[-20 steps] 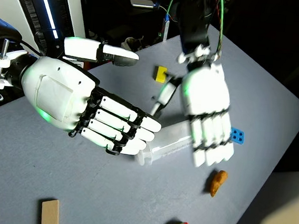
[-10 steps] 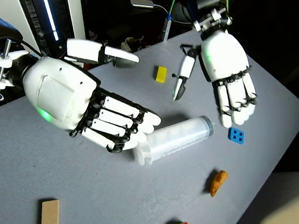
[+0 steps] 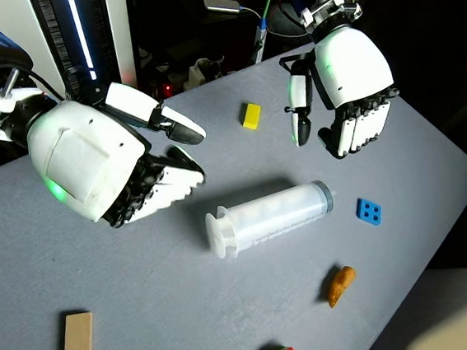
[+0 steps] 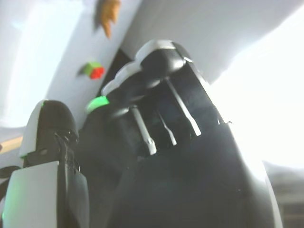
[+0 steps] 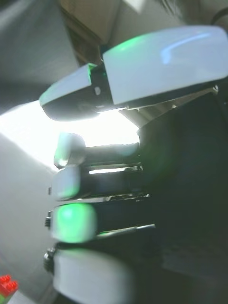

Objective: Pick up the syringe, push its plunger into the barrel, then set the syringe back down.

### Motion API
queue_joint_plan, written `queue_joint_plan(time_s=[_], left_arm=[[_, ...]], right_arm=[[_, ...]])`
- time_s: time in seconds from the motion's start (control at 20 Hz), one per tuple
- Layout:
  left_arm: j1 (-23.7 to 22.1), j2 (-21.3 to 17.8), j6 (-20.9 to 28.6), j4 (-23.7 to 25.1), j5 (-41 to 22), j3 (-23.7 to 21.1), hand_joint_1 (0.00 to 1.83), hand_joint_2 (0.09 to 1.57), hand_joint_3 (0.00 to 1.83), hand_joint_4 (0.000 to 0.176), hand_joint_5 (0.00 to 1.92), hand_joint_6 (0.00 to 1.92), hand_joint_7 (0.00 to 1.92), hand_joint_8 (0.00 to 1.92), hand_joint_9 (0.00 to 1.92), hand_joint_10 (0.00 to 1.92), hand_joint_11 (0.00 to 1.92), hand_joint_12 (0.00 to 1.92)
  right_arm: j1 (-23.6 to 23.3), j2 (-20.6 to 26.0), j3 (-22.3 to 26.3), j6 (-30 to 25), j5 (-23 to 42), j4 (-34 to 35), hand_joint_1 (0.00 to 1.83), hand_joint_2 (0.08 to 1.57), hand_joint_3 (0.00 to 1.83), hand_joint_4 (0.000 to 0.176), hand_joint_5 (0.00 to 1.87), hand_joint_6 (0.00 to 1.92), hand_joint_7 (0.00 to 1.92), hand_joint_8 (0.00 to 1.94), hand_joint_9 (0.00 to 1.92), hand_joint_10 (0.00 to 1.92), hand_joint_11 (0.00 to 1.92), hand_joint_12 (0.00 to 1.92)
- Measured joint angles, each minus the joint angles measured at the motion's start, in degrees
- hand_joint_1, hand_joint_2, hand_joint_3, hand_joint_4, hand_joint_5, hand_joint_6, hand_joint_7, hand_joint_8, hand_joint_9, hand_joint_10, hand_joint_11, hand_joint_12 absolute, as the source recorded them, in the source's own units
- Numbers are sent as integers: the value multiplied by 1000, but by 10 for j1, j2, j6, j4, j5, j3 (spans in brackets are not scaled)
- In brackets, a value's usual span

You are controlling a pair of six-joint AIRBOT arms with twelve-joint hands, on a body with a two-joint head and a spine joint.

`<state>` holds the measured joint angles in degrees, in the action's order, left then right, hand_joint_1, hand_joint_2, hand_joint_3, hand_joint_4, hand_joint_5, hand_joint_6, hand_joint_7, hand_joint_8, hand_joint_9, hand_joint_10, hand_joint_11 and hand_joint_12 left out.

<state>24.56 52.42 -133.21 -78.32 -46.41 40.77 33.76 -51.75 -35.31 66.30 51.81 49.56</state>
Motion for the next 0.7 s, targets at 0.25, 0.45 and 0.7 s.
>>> queue_joint_plan(time_s=[0.25,0.45,0.7], left_arm=[[0,2,0,-6,3,-2,500,1391,2,0,1267,1921,1370,1921,1402,1921,1472,1921],[1,2,3,-7,1,-1,520,1389,0,0,1227,1921,1327,1921,1380,1921,1463,1921],[1,2,8,-8,1,0,552,1387,0,0,1225,1921,1329,1921,1372,1921,1449,1921]], right_arm=[[16,17,-31,90,-43,-79,578,1399,0,0,1300,1921,1492,1941,1651,1921,1823,1921],[16,21,-38,72,-81,-102,614,1379,0,0,1270,1921,1470,1941,1621,1921,1793,1921],[14,33,-40,53,-112,-104,592,1378,1,46,1251,1921,1452,1941,1596,1921,1758,1921]])
